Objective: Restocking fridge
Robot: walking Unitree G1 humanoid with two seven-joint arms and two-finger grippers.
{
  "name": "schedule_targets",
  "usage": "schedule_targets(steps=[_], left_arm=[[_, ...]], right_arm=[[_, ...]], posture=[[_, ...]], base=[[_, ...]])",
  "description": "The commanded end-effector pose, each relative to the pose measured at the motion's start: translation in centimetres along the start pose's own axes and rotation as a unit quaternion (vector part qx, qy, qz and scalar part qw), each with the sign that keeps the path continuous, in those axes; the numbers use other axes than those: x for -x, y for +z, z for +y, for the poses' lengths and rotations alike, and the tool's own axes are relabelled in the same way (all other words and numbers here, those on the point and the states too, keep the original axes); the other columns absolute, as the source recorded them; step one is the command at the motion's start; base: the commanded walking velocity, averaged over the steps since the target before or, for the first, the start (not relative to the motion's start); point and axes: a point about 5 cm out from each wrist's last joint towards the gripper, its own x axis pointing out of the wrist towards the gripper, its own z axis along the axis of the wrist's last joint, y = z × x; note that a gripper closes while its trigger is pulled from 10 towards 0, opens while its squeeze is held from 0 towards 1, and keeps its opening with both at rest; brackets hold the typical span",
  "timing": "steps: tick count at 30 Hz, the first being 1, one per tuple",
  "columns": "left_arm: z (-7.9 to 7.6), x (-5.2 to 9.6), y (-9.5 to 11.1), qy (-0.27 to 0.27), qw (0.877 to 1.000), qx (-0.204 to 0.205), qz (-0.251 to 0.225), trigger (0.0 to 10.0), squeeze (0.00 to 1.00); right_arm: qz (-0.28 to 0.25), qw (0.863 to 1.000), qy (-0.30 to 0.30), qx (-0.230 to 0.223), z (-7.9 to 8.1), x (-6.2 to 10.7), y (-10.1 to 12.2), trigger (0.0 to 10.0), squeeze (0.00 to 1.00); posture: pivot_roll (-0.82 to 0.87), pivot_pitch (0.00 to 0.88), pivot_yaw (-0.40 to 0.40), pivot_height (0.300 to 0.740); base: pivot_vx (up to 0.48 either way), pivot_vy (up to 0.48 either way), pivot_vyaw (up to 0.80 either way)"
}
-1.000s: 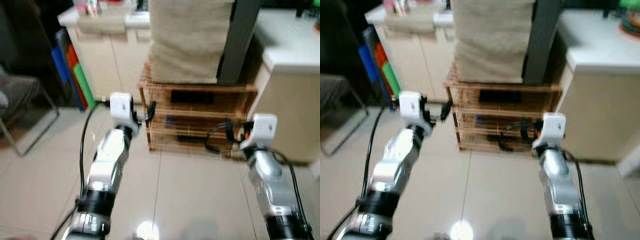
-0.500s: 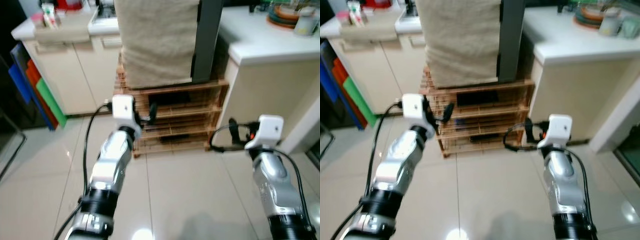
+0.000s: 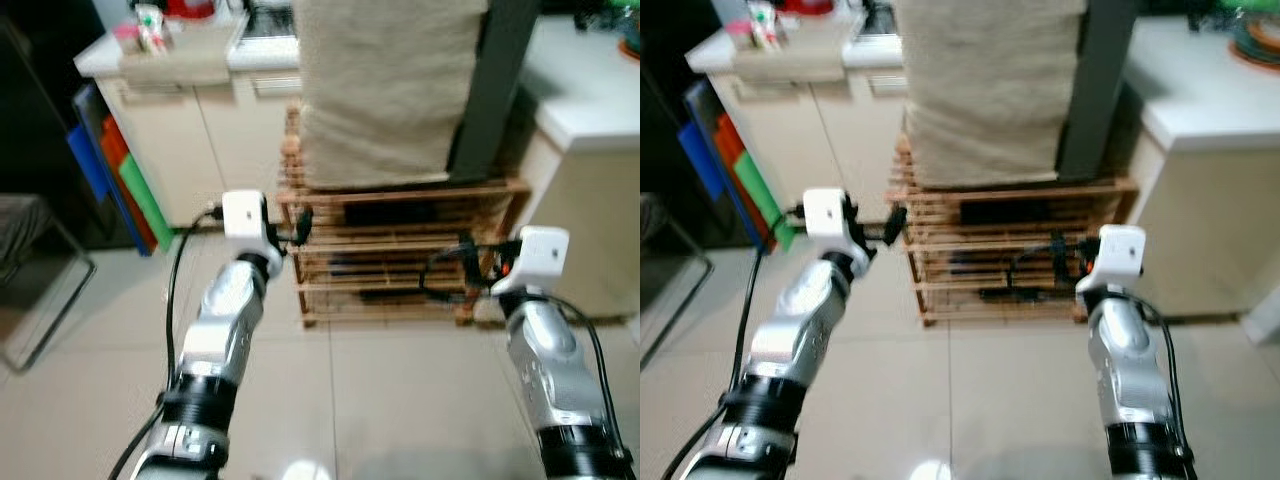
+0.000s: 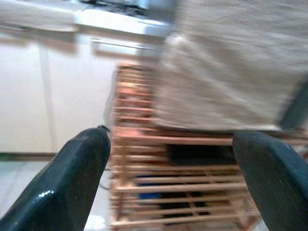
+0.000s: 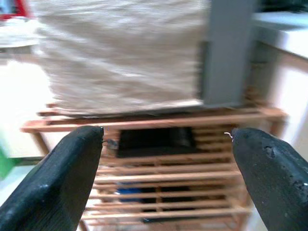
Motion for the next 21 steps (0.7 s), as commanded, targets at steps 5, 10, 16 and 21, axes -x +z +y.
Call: schedule_targets(steps=[5,10,16,21], left_arm=[[1.4,0.1,-0.3,0.029,0.999,-0.006,0.015,10.0,0.00],[1.4,0.1,-0.2,0.028,0.999,-0.034,0.016,10.0,0.00],[1.5,0.1,-0.3,0.025,0.999,-0.032,0.020,10.0,0.00],[1.5,0.1,-0.2,0.023,0.999,-0.041,0.017,10.0,0.00]], right_arm=[[-0.004,1.000,0.021,-0.001,1.2,-0.2,0.2,10.0,0.00],[-0.008,0.999,0.045,0.002,1.7,0.3,0.2,10.0,0.00],[-0.004,0.999,0.049,-0.003,1.8,1.1,-0.3,10.0,0.00],[-0.003,0.999,0.041,-0.006,1.5,1.0,-0.4,10.0,0.00]], posture=[[-0.11,0.000,0.050,0.740],[-0.11,0.000,0.050,0.740],[-0.11,0.000,0.056,0.740],[-0.11,0.000,0.059,0.740]], base=[[0.380,0.292,0.00],[0.379,0.295,0.00],[0.370,0.305,0.00],[0.369,0.305,0.00]])
